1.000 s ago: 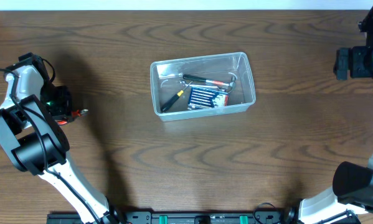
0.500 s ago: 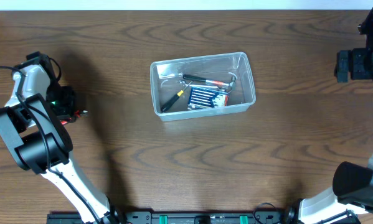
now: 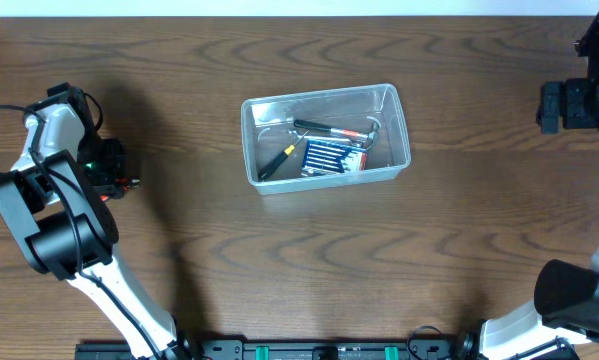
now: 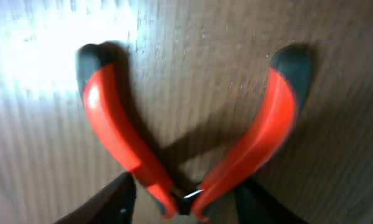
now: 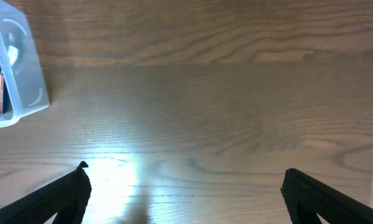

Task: Pack container
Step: 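Lower the left gripper onto the red pliers handles and grasp them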

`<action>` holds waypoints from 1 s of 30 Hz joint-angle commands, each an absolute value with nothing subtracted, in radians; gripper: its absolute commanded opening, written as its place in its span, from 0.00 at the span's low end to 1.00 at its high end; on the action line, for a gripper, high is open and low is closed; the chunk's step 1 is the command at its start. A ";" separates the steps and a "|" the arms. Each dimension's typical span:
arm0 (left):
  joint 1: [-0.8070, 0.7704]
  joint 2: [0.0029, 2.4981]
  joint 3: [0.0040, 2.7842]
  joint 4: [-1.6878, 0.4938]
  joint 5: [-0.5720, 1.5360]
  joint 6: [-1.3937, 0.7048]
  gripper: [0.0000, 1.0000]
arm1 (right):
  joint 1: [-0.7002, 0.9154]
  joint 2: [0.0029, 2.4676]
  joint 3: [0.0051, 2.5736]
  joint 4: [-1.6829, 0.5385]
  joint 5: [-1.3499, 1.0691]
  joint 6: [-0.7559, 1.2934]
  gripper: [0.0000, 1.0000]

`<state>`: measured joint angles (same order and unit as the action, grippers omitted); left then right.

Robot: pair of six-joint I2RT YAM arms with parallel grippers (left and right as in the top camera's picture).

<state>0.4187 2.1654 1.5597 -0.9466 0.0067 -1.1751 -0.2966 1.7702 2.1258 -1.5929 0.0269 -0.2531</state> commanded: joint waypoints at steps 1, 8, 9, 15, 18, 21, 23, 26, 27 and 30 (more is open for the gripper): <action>0.418 2.204 1.497 -0.939 -0.009 -1.165 0.40 | -0.299 1.769 2.126 -1.594 0.038 -0.240 0.99; 0.418 2.204 1.488 -0.933 -0.009 -1.164 0.23 | -0.300 1.769 2.126 -1.597 0.038 -0.240 0.99; 0.418 2.204 1.488 -0.933 -0.009 -1.164 0.21 | -0.300 1.769 2.126 -1.598 0.038 -0.240 0.99; 0.418 2.203 1.488 -0.933 -0.008 -1.159 0.08 | -0.300 1.769 2.126 -1.600 0.038 -0.240 0.99; 0.418 2.203 1.489 -0.933 -0.008 -1.133 0.06 | -0.300 1.769 2.126 -1.601 0.038 -0.240 0.99; 0.418 2.201 1.489 -0.933 -0.008 -1.104 0.06 | -0.300 1.769 2.126 -1.600 0.038 -0.240 0.99; 0.418 2.197 1.489 -0.933 -0.008 -1.080 0.06 | -0.300 1.769 2.126 -1.600 0.038 -0.240 0.99; 0.416 2.194 1.499 -0.933 -0.009 -1.005 0.06 | -0.300 1.769 2.126 -1.599 0.038 -0.240 0.99; 0.415 2.194 1.507 -0.933 -0.009 -0.972 0.06 | -0.300 1.769 2.126 -1.598 0.038 -0.240 0.99; 0.407 2.193 1.533 -0.950 -0.009 -0.904 0.06 | -0.300 1.769 2.126 -1.598 0.038 -0.240 0.99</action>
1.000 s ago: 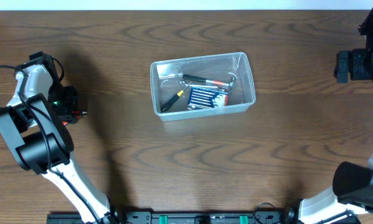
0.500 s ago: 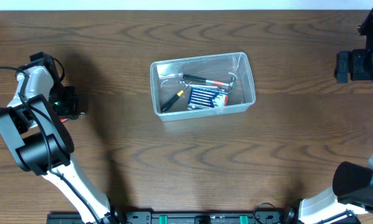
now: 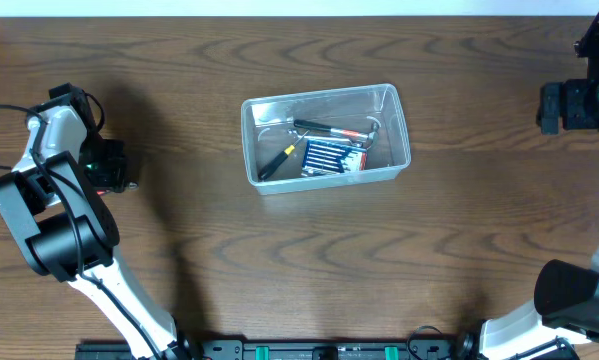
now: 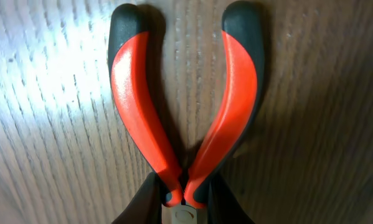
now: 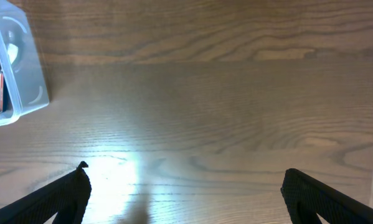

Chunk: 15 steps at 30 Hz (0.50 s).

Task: Pack container
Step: 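Lower the left gripper onto the red pliers handles and grasp them, then carry the pliers right into the container and open the left gripper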

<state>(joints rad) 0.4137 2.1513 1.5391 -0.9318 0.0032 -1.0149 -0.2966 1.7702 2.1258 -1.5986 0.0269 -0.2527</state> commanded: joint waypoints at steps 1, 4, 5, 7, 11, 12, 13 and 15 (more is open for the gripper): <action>0.402 2.191 1.544 -0.960 -0.009 -0.884 0.06 | -0.300 1.769 2.126 -1.598 0.038 -0.240 0.99; 0.384 2.179 1.568 -0.980 -0.014 -0.838 0.06 | -0.300 1.769 2.126 -1.597 0.038 -0.240 0.99; 0.378 2.173 1.574 -0.986 -0.014 -0.827 0.06 | -0.300 1.769 2.126 -1.597 0.038 -0.239 0.99; 0.363 2.156 1.588 -0.991 -0.016 -0.799 0.06 | -0.300 1.769 2.126 -1.597 0.038 -0.239 0.99; 0.326 2.096 1.605 -0.994 -0.016 -0.736 0.06 | -0.300 1.769 2.126 -1.602 0.037 -0.239 0.99; 0.318 2.082 1.607 -0.994 -0.016 -0.719 0.06 | -0.300 1.769 2.126 -1.603 0.038 -0.231 0.99; 0.306 2.062 1.609 -0.994 -0.016 -0.691 0.06 | -0.300 1.769 2.126 -1.603 0.037 -0.225 0.99; 0.280 2.020 1.609 -0.996 -0.016 -0.648 0.06 | -0.300 1.769 2.126 -1.601 0.037 -0.221 0.99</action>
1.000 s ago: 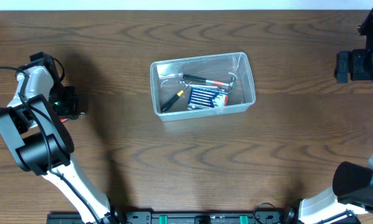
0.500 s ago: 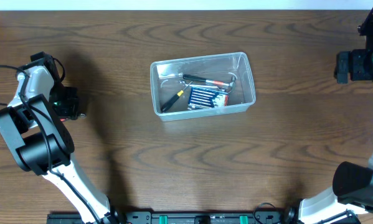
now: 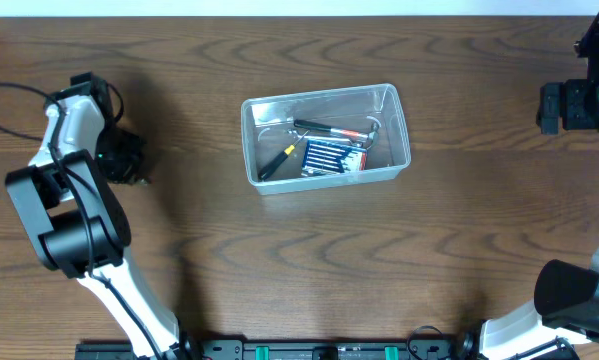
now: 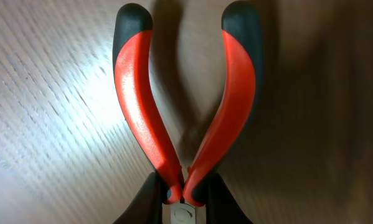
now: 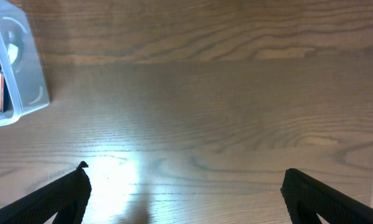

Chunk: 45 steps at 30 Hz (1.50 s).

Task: Pack container
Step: 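Carry the pliers right into the container and open the left gripper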

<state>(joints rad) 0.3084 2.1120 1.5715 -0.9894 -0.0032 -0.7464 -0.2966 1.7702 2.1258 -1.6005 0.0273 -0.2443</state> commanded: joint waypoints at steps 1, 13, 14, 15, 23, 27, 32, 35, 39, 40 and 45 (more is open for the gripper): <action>0.265 1.995 1.609 -1.002 -0.016 -0.628 0.06 | -0.300 1.769 2.126 -1.598 0.037 -0.221 0.99; 0.006 1.684 1.613 -1.060 -0.016 -0.404 0.06 | -0.303 1.769 2.126 -1.496 0.036 -0.221 0.99; -0.028 1.668 1.614 -1.057 -0.016 -0.373 0.06 | -0.303 1.769 2.126 -1.483 0.036 -0.221 0.99; -0.064 1.653 1.615 -1.053 -0.016 -0.326 0.06 | -0.303 1.769 2.126 -1.474 0.033 -0.221 0.99; -0.353 1.620 1.615 -1.010 -0.017 0.080 0.06 | -0.303 1.769 2.126 -1.432 0.011 -0.221 0.99; -0.435 1.620 1.615 -0.991 -0.016 0.252 0.06 | -0.303 1.769 2.126 -1.432 0.011 -0.221 0.99; -0.495 1.627 1.614 -0.936 -0.015 0.571 0.06 | -0.302 1.769 2.126 -1.431 0.011 -0.221 0.99; -0.507 1.650 1.614 -0.886 0.017 0.743 0.06 | -0.302 1.769 2.126 -1.432 0.010 -0.221 0.99; -0.508 1.723 1.613 -0.803 0.063 0.839 0.06 | -0.300 1.769 2.126 -1.433 0.011 -0.221 0.99; -0.508 1.745 1.613 -0.794 0.065 0.849 0.06 | -0.300 1.769 2.126 -1.433 0.010 -0.221 0.99; -0.522 1.868 1.613 -0.791 0.064 0.879 0.06 | -0.300 1.769 2.126 -1.433 0.011 -0.221 0.99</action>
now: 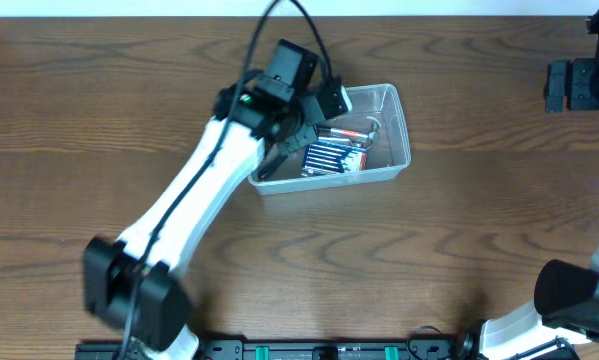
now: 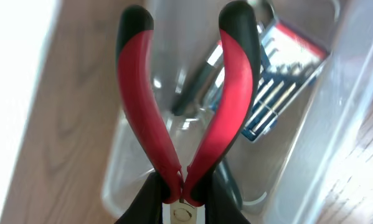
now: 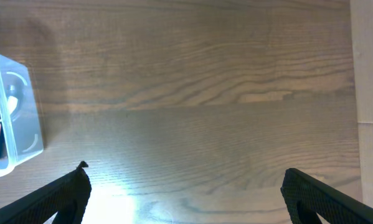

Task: Pack container
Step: 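Carry the pliers right into the container and open the left gripper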

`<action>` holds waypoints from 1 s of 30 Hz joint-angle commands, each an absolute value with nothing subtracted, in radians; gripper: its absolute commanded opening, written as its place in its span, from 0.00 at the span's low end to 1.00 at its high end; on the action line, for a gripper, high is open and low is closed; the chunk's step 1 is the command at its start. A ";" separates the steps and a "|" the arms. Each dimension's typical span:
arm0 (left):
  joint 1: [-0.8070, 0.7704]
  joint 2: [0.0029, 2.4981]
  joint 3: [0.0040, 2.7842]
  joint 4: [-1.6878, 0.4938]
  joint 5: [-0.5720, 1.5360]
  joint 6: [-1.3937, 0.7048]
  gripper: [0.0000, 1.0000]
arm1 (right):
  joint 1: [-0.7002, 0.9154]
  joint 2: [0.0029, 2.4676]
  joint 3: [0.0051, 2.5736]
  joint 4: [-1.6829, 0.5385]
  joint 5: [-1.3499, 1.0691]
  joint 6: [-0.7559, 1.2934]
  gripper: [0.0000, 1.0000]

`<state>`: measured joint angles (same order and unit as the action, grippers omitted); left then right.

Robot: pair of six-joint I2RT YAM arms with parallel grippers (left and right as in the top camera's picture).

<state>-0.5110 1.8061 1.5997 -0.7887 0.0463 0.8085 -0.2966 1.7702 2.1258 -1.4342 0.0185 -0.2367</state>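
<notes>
Red-handled pliers (image 2: 142, 124) with black handle tips hang over the clear plastic container (image 2: 335, 124), and my left gripper (image 2: 183, 194) is shut on them near the pivot. In the overhead view the left gripper (image 1: 297, 118) is over the left half of the container (image 1: 400, 122), hiding the pliers. Inside lie a blue tool set (image 1: 331, 157), a black-and-yellow tool (image 1: 277, 160) and a red-and-black tool (image 1: 351, 131). My right gripper (image 3: 186, 199) stands open over bare table at the far right (image 1: 577, 85).
The left arm (image 1: 189, 210) stretches diagonally from the bottom left to the container. The right wrist view shows a corner of the container (image 3: 12, 124) at its left and the table's edge (image 3: 354, 93) at its right.
My left gripper, still shut on the pliers, was at the table's far left and is now over the container. The right gripper has shifted slightly toward the back.
At first the pliers lay on the table at the far left, handles spread, between my open left fingers. A second later the gripper was shut on them, handles squeezed together. It then held them slightly nearer the back, and now holds them over the container.
</notes>
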 commanded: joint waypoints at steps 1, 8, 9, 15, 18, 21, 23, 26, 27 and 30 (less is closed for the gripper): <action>-0.524 1.891 1.613 -0.790 0.064 0.888 0.06 | -0.300 1.769 2.126 -1.433 0.011 -0.221 0.99; -0.527 1.996 1.613 -0.779 0.064 0.905 0.06 | -0.300 1.769 2.126 -1.435 0.011 -0.222 0.99; -0.527 2.011 1.613 -0.780 0.064 0.905 0.06 | -0.300 1.769 2.126 -1.435 0.011 -0.222 0.99; -0.527 2.060 1.612 -0.783 0.064 0.905 0.08 | -0.300 1.769 2.126 -1.435 0.011 -0.225 0.99; -0.527 2.064 1.612 -0.783 0.064 0.904 0.22 | -0.300 1.769 2.126 -1.435 0.011 -0.225 0.99; -0.527 2.065 1.612 -0.791 0.064 0.904 0.27 | -0.300 1.769 2.126 -1.435 0.011 -0.225 0.99; -0.527 2.065 1.612 -0.802 0.064 0.904 0.29 | -0.300 1.769 2.126 -1.433 0.011 -0.225 0.99; -0.527 2.065 1.612 -0.814 0.064 0.904 0.34 | -0.301 1.769 2.126 -1.432 0.011 -0.225 0.99; -0.527 2.065 1.612 -0.815 0.064 0.904 0.38 | -0.300 1.769 2.126 -1.432 0.011 -0.225 0.99; -0.527 2.064 1.612 -0.813 0.063 0.904 0.68 | -0.300 1.769 2.126 -1.432 0.011 -0.225 0.99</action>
<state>-0.5259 2.0621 1.5997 -0.8082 0.0532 0.9031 -0.2966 1.7702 2.1258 -1.4342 0.0185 -0.2367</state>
